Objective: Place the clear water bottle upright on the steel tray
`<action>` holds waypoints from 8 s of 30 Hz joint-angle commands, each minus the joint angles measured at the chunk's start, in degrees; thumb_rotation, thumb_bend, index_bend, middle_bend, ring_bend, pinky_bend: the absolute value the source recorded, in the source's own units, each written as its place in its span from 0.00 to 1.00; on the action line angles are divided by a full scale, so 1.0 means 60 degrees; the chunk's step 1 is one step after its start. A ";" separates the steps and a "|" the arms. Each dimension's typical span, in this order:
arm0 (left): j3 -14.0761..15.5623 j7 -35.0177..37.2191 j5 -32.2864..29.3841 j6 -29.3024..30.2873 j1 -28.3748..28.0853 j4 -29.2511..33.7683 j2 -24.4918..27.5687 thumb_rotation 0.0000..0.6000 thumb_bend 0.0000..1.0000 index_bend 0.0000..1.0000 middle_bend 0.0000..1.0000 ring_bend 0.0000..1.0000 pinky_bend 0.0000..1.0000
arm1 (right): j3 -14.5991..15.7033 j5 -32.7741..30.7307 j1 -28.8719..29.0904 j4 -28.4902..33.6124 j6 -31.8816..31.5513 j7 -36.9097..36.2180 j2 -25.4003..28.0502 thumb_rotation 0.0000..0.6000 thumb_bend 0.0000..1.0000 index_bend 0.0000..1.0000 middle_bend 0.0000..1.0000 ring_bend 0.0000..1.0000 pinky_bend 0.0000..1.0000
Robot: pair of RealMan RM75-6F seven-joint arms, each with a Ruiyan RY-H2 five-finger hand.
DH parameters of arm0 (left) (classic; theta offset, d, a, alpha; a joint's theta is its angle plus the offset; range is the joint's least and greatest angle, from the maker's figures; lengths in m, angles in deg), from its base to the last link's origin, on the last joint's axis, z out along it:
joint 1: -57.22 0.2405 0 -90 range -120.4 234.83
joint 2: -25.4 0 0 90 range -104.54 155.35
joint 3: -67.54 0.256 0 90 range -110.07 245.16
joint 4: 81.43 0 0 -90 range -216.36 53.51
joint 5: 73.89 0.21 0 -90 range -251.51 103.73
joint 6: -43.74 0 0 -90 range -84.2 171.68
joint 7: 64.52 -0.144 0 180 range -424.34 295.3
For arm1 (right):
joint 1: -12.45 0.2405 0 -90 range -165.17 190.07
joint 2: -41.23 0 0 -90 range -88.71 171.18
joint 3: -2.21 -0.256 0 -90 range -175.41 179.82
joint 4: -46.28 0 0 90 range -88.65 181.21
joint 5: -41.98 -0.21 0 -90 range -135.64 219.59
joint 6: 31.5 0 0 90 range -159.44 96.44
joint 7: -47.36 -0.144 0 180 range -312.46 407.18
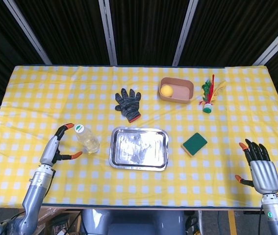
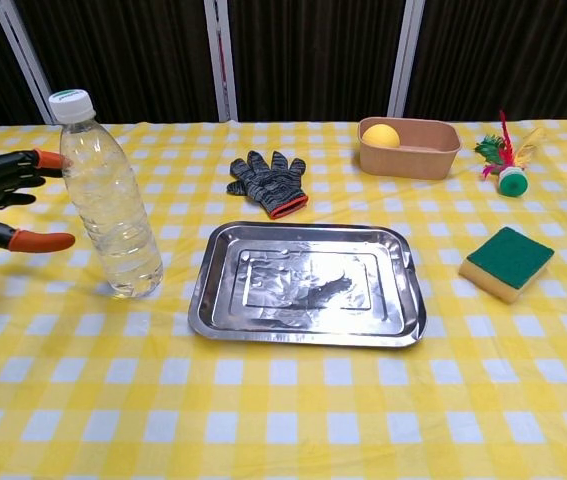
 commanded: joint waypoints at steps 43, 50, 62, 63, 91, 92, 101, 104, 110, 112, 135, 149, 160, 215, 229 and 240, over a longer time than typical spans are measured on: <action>-0.1227 0.0559 -0.1520 -0.1886 -0.1269 0.1047 -0.0789 1.00 0.42 0.45 0.40 0.00 0.00 | 0.0032 0.0014 0.0016 0.0150 0.0062 -0.0136 0.0124 1.00 0.05 0.11 0.00 0.00 0.00; -0.1304 -0.0810 -0.2316 -0.1694 -0.1804 0.1225 -0.1106 1.00 0.41 0.45 0.40 0.00 0.00 | 0.0044 0.0039 0.0000 0.0170 0.0040 -0.0258 0.0178 1.00 0.05 0.11 0.00 0.00 0.00; -0.2160 -0.3007 -0.3915 -0.0897 -0.3209 0.1264 -0.2401 1.00 0.40 0.45 0.41 0.00 0.00 | 0.0041 0.0006 0.0035 0.0128 0.0151 -0.0565 0.0243 1.00 0.05 0.11 0.00 0.00 0.00; -0.2194 -0.3136 -0.3905 -0.0791 -0.3262 0.1421 -0.2405 1.00 0.40 0.46 0.41 0.00 0.00 | 0.0038 0.0012 0.0038 0.0120 0.0148 -0.0588 0.0245 1.00 0.05 0.11 0.00 0.00 0.00; -0.1490 -0.4388 -0.4361 0.0254 -0.3063 0.3025 -0.1387 1.00 0.42 0.50 0.42 0.00 0.00 | 0.0116 0.0219 0.0016 0.0330 0.0026 -0.0723 0.0340 1.00 0.05 0.11 0.00 0.00 0.00; -0.1439 -0.4314 -0.4324 0.0139 -0.3069 0.2817 -0.1409 1.00 0.42 0.50 0.42 0.00 0.00 | 0.0111 0.0219 0.0015 0.0326 0.0017 -0.0737 0.0339 1.00 0.05 0.11 0.00 0.00 0.00; -0.2369 -0.5106 -0.3681 0.0888 -0.3604 0.4455 -0.1270 1.00 0.42 0.50 0.42 0.00 0.00 | 0.0116 0.0161 0.0055 0.0238 0.0134 -0.0691 0.0291 1.00 0.05 0.11 0.00 0.00 0.00; -0.2563 -0.5611 -0.3721 0.1247 -0.3744 0.5190 -0.1140 1.00 0.42 0.50 0.42 0.00 0.00 | 0.0142 0.0195 0.0066 0.0227 0.0149 -0.0636 0.0253 1.00 0.05 0.11 0.00 0.00 0.00; -0.2168 -0.5467 -0.3812 0.1619 -0.3436 0.5373 -0.1030 1.00 0.42 0.50 0.42 0.00 0.00 | 0.0176 0.0243 0.0056 0.0294 0.0122 -0.0589 0.0250 1.00 0.05 0.11 0.00 0.00 0.00; -0.1862 -0.5003 -0.3869 0.1359 -0.3215 0.4897 -0.0965 1.00 0.42 0.50 0.42 0.00 0.00 | 0.0170 0.0241 0.0049 0.0316 0.0102 -0.0596 0.0266 1.00 0.05 0.11 0.00 0.00 0.00; -0.1325 -0.3070 -0.2981 -0.0390 -0.3122 0.2307 -0.1600 1.00 0.42 0.50 0.42 0.00 0.00 | 0.0256 0.0308 0.0118 0.0373 0.0255 -0.0439 0.0212 1.00 0.05 0.11 0.00 0.00 0.00; -0.1448 -0.2897 -0.3383 -0.0380 -0.2954 0.3614 -0.1328 1.00 0.44 0.50 0.43 0.00 0.00 | 0.0221 0.0285 -0.0005 0.0449 0.0020 -0.0726 0.0400 1.00 0.05 0.11 0.00 0.00 0.00; -0.0900 -0.0720 -0.2124 -0.0538 -0.1172 0.3730 0.1228 1.00 0.44 0.50 0.43 0.00 0.00 | 0.0259 0.0329 -0.0028 0.0616 0.0011 -0.0687 0.0448 1.00 0.05 0.11 0.00 0.00 0.00; -0.1601 -0.3847 -0.3181 0.0263 -0.3750 0.0474 -0.3119 1.00 0.44 0.52 0.44 0.00 0.00 | 0.0103 0.0081 0.0095 0.0292 0.0328 -0.1490 0.0471 1.00 0.05 0.11 0.00 0.00 0.00; -0.1419 -0.2873 -0.2497 -0.0524 -0.4025 -0.1198 -0.4241 1.00 0.44 0.53 0.45 0.00 0.00 | 0.0062 0.0010 0.0115 0.0152 0.0383 -0.1753 0.0501 1.00 0.05 0.11 0.00 0.00 0.00; -0.1082 -0.3026 -0.2404 -0.1050 -0.3963 -0.1618 -0.4364 1.00 0.39 0.49 0.41 0.00 0.02 | 0.0076 0.0051 0.0084 0.0266 0.0322 -0.1873 0.0610 1.00 0.05 0.11 0.00 0.00 0.00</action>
